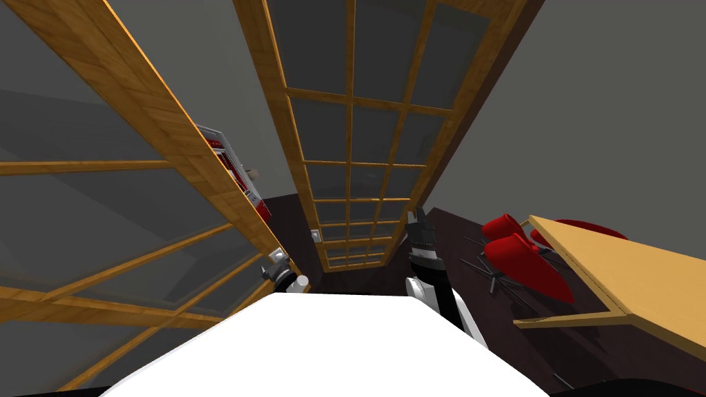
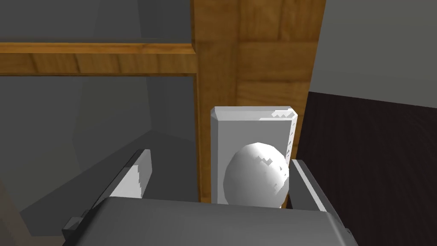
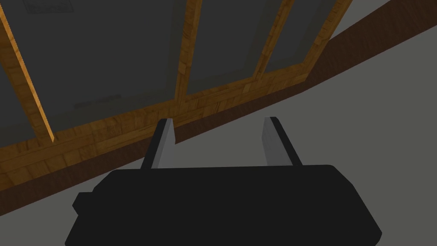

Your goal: Push the door open

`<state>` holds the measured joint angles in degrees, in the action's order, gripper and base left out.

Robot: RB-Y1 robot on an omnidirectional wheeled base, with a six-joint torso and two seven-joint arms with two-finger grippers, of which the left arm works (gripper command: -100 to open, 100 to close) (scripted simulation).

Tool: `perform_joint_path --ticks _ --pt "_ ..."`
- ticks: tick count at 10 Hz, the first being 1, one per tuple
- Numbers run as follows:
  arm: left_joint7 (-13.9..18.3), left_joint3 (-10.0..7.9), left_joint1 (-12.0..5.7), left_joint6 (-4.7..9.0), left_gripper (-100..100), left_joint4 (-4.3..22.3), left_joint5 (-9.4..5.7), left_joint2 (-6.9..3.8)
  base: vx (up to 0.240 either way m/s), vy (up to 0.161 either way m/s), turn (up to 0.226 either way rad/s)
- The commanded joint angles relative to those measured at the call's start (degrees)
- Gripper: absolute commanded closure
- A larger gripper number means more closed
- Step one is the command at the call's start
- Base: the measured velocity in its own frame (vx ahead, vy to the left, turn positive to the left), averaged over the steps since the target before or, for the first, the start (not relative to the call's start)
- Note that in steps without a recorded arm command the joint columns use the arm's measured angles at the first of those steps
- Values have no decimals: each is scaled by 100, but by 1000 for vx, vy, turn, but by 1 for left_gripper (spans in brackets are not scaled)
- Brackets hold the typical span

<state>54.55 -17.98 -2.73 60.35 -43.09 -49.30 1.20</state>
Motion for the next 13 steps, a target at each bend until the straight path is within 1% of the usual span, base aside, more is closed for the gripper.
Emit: perform_joint_path --ticks 1,3,4,5,7,8,9,10,12,13 --pt "10 -197 -15 106 100 84 -84 -55 89 50 -54" --pt "-25 -327 -61 143 100 113 -141 3 88 42 -42" --pt "-25 -327 -61 143 100 113 -141 3 63 22 -22" --pt "-55 -438 -103 175 100 137 -190 60 87 33 -37" --pt "-90 -562 -168 211 100 162 -245 144 149 48 -31" --pt "-105 -481 -120 142 100 91 -214 167 70 23 5" --pt "-117 -519 -137 248 100 186 -325 47 -102 59 -109" --pt "-120 -525 -145 277 100 212 -355 20 -143 77 -118" --pt "-132 -551 -193 421 100 344 -508 -103 -87 96 -62" --pt "-136 -558 -209 463 100 382 -552 -135 -45 109 -72"
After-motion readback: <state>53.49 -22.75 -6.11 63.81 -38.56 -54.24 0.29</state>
